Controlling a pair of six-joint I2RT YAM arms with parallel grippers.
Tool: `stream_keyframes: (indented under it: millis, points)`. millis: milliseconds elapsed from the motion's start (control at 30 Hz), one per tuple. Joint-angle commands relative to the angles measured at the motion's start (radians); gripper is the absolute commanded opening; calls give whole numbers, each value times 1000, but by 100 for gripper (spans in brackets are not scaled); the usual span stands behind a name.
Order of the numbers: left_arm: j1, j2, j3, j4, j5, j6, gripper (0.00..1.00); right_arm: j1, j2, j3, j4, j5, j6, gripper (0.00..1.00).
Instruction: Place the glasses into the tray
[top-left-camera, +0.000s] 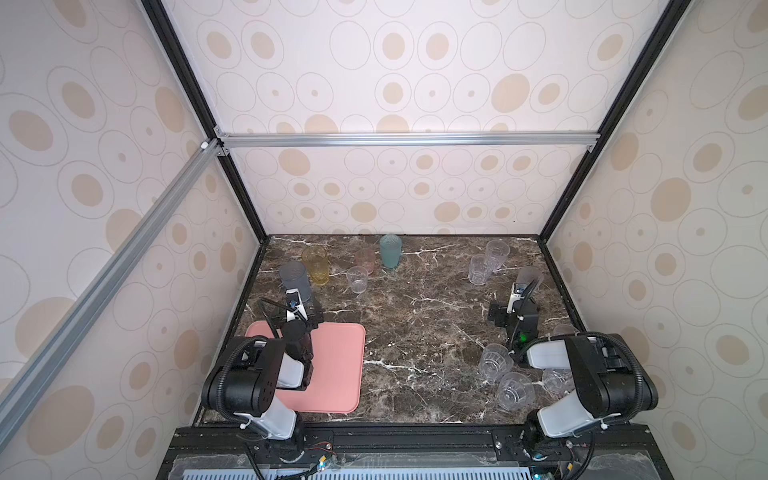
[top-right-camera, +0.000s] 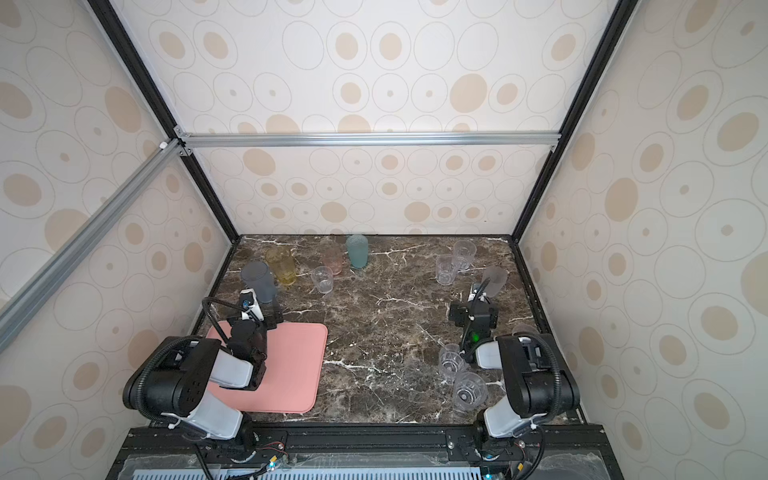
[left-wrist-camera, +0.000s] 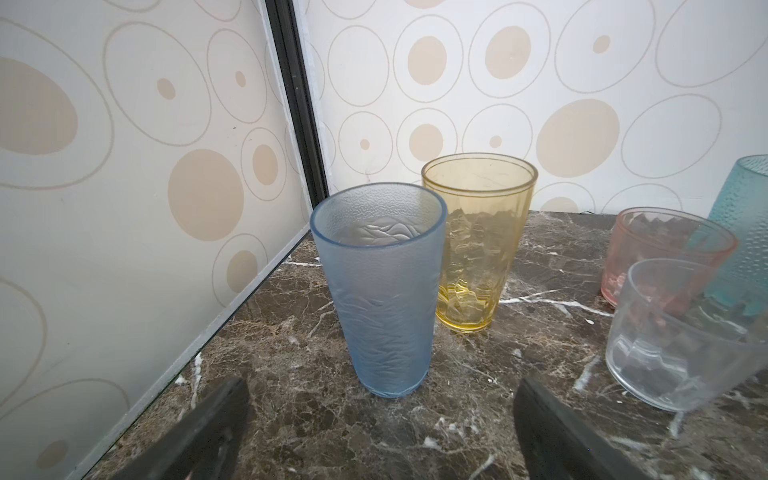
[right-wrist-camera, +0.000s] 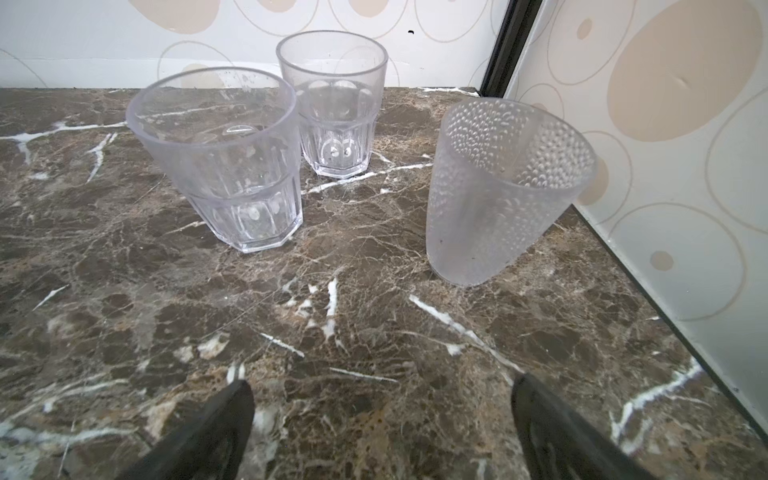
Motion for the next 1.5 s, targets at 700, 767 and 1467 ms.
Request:
stream_keyframes:
  millis: [700,767,1467]
  points:
    - [-4,5,12,21,-6,19,99,6,-14,16,2,15,-10,100]
    - [-2,5,15,11,-3,15,99,6,-14,15,2,14,-10,100]
    - [-68,-376,169,-697,-366,-235,99,64,-420,426,-1151,219,265,99]
